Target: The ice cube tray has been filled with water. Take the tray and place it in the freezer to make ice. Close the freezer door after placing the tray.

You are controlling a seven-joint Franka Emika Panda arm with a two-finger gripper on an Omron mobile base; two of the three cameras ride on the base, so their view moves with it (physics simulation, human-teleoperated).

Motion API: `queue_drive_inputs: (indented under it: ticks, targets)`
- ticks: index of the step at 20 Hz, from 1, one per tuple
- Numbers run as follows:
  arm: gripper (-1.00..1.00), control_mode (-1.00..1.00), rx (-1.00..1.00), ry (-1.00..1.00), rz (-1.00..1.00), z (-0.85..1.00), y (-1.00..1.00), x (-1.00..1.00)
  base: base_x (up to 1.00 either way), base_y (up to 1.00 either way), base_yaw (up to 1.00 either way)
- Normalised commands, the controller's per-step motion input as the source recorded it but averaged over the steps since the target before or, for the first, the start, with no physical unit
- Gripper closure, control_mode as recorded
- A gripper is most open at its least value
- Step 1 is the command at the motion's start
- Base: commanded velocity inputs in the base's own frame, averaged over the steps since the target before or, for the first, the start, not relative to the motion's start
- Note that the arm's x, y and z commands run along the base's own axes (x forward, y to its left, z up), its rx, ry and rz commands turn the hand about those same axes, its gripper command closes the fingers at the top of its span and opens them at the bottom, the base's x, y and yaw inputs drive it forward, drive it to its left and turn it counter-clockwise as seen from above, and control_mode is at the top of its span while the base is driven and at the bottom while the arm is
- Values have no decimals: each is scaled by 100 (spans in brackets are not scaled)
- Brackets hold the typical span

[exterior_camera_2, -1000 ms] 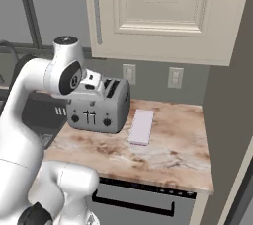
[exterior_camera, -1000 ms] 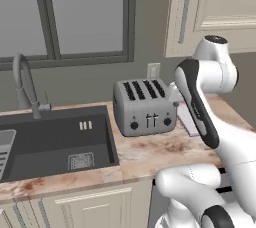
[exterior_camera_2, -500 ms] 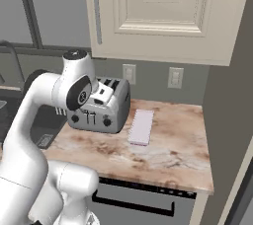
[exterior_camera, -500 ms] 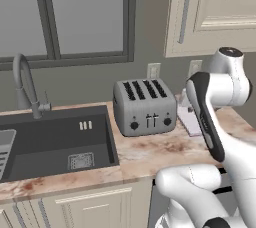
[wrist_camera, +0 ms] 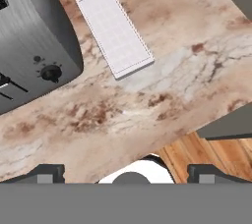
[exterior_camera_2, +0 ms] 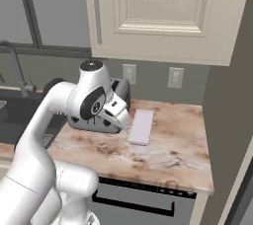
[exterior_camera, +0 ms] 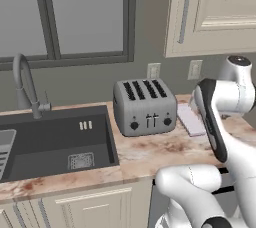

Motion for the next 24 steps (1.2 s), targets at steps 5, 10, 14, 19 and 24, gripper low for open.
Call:
queue_drive_inputs:
  ticks: [5, 10, 14, 19, 24]
  targets:
    - [-100, -100, 11, 0, -11, -16, -42, 12, 0, 0, 0]
    - [-100, -100, 16, -5, 0, -21, -53, 0, 0, 0, 0]
    - [-100, -100, 18, -10, 0, -45, -39, 0, 0, 0, 0]
    - [-100, -100, 19, -22, 0, -60, -19, 0, 0, 0, 0]
    - [-100, -100, 6, -2, 0, -24, 0, 18, 0, 0, 0]
